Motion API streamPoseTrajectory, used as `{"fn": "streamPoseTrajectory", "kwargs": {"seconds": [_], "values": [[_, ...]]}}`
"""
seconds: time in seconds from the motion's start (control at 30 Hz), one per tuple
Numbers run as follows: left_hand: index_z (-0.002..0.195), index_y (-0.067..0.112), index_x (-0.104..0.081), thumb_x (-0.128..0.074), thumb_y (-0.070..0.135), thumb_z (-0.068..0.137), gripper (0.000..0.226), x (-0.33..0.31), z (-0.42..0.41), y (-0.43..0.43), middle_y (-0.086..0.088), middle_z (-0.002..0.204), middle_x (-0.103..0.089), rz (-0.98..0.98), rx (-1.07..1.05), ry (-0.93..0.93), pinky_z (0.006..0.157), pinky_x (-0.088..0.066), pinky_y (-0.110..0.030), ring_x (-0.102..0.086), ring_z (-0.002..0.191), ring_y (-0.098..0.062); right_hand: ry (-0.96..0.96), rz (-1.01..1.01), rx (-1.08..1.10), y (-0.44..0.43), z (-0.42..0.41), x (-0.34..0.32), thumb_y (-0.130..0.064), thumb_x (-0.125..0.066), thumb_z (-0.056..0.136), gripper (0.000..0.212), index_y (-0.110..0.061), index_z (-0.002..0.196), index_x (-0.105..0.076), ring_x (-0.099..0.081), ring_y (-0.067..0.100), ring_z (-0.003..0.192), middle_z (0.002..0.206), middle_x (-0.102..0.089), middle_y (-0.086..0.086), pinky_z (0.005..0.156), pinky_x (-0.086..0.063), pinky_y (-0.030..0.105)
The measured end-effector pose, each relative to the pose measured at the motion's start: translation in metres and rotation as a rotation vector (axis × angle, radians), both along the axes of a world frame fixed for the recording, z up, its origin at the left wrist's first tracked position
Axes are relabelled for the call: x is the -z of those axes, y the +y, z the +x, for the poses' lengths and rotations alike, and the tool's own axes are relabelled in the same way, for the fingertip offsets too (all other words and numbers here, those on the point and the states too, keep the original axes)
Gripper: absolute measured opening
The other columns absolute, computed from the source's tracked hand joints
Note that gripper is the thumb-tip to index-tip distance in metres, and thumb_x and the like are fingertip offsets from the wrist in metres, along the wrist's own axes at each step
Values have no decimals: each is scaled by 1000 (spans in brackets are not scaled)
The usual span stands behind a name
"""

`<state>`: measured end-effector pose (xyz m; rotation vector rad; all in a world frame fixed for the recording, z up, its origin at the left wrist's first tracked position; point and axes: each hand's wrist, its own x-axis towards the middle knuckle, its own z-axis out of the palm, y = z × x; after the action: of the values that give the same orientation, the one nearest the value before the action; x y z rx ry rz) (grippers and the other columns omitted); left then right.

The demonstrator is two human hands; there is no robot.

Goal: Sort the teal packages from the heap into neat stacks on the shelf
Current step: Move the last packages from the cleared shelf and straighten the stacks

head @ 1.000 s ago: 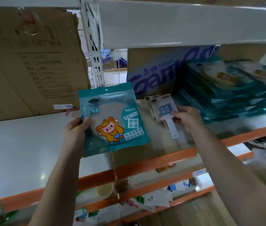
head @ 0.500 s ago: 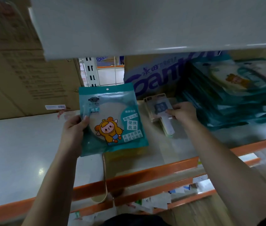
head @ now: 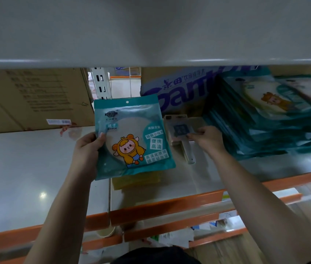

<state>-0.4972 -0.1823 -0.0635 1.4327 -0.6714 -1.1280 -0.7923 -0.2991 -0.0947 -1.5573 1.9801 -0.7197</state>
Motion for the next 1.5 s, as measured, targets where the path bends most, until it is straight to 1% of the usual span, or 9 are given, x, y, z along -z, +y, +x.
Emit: {"fn": "streamPoseTrajectory", "kwargs": {"seconds": [0.07,0.17,0.37,0.63,0.73,0.9,1.13,1.3,1.5], "values": [[110,9,-62,-51,23,99,21,-3,-3,-1,-11,97,-71,-2,12,12,67,-59,-38,-71,85,-26,-19,-20,-1,3,-4,3,-34,-74,83,52,-7,125,-62,-61,24,109,121,-65,11,91,-48,32],[109,9,-62,-53,21,98,19,-8,-11,-4,-11,95,-71,-9,48,42,59,-59,-34,-72,82,-25,-19,-72,-70,18,-14,2,-24,-63,92,29,-12,117,-67,-61,20,102,112,-68,6,80,-41,24],[100,10,-62,-52,14,98,11,-26,-59,-13,4,64,-70,-92,81,116,47,-52,-21,-68,56,-8,-35,-116,-171,54,-49,17,-18,-69,87,19,-10,103,-73,-65,17,88,94,-71,3,64,-34,15],[107,4,-66,-64,17,91,21,-51,-167,-28,-9,94,-73,-189,69,138,62,-57,-28,-72,84,-22,214,-152,-516,86,-132,21,-20,-57,87,26,-11,107,-71,-63,25,97,107,-68,8,76,-42,23],[82,12,-72,-63,13,92,14,-65,-209,-39,-1,77,-74,-244,72,158,58,-57,-28,-72,72,-15,294,-180,-633,90,-170,25,-30,-52,85,32,-14,105,-71,-62,25,98,107,-67,5,83,-50,31],[88,5,-64,-60,12,94,10,-79,-265,-72,-6,79,-74,-284,136,209,60,-59,-34,-72,73,-19,408,-302,-517,84,-227,37,-31,-61,79,19,-20,86,-75,-66,30,87,94,-71,1,68,-57,37],[106,4,-63,-63,12,93,15,-89,-317,-121,-15,110,-67,-198,76,156,84,-56,-48,-68,90,-27,432,-451,-477,75,-260,52,-41,-49,83,31,-21,88,-72,-60,25,92,95,-66,-1,71,-50,33],[93,16,-64,-69,17,88,7,-88,-331,-147,-6,102,-69,-214,-40,-100,93,-53,-46,-66,98,-24,481,-545,-438,74,-259,61,-41,-47,87,26,-24,90,-67,-58,21,89,95,-62,-4,68,-45,30],[100,11,-70,-69,21,89,15,-76,-330,-151,-7,105,-71,-163,7,-224,84,-55,-34,-66,88,-17,478,-657,-431,71,-258,67,-35,-53,86,19,-22,88,-68,-57,23,83,90,-63,-3,65,-43,30]]}}
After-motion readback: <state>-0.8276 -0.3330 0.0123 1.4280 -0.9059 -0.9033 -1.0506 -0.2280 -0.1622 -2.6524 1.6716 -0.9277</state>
